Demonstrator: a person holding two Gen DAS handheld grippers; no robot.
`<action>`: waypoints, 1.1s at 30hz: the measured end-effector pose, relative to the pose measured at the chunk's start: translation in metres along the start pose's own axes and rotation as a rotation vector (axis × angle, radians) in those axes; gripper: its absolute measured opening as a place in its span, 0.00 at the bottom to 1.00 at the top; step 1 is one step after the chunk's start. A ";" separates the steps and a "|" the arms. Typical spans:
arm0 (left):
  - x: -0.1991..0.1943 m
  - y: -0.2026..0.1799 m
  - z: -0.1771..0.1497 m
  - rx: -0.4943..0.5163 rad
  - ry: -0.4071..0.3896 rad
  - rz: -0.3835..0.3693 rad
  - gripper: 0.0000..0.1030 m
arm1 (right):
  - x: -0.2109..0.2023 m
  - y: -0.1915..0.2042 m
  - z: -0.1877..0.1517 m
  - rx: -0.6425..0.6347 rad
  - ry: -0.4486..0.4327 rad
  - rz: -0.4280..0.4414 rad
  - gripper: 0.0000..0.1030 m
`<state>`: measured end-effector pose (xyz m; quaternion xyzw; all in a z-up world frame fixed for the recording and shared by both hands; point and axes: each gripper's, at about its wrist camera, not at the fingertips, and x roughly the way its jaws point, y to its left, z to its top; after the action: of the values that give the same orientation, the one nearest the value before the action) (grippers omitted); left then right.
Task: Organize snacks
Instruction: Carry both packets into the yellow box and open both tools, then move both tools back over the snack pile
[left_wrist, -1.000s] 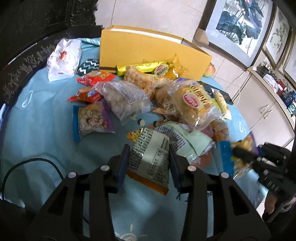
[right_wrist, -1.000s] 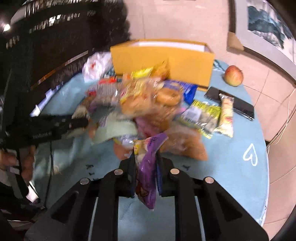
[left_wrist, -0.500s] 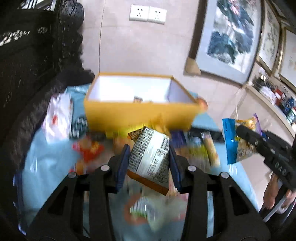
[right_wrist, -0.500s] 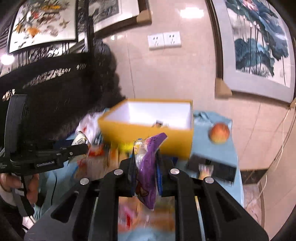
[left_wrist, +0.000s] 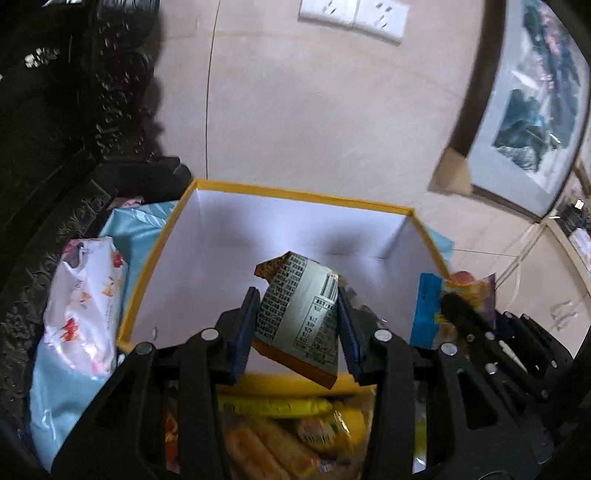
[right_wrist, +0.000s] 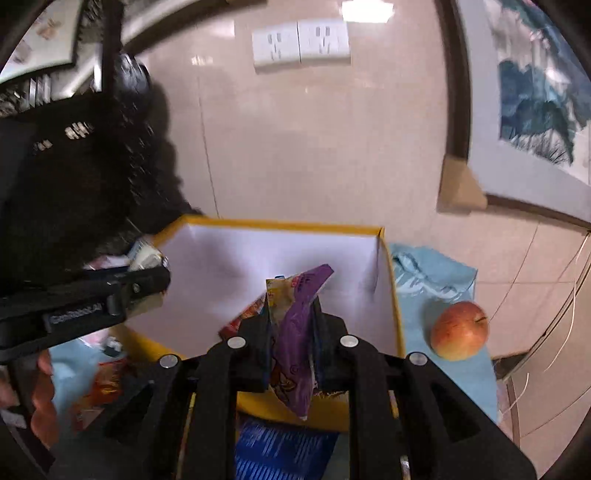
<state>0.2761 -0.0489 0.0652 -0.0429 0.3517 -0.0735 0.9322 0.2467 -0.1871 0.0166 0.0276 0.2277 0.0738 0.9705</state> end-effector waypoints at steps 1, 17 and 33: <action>0.011 0.004 0.000 -0.019 0.012 0.008 0.43 | 0.013 -0.001 -0.001 0.001 0.032 -0.007 0.20; -0.055 0.005 -0.049 0.072 -0.057 0.094 0.95 | -0.081 -0.021 -0.034 0.079 -0.076 0.004 0.84; -0.114 0.055 -0.192 0.078 0.038 0.092 0.98 | -0.150 -0.012 -0.149 0.150 0.003 0.061 0.99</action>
<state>0.0704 0.0184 -0.0117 0.0111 0.3677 -0.0448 0.9288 0.0490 -0.2193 -0.0523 0.1072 0.2331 0.0859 0.9627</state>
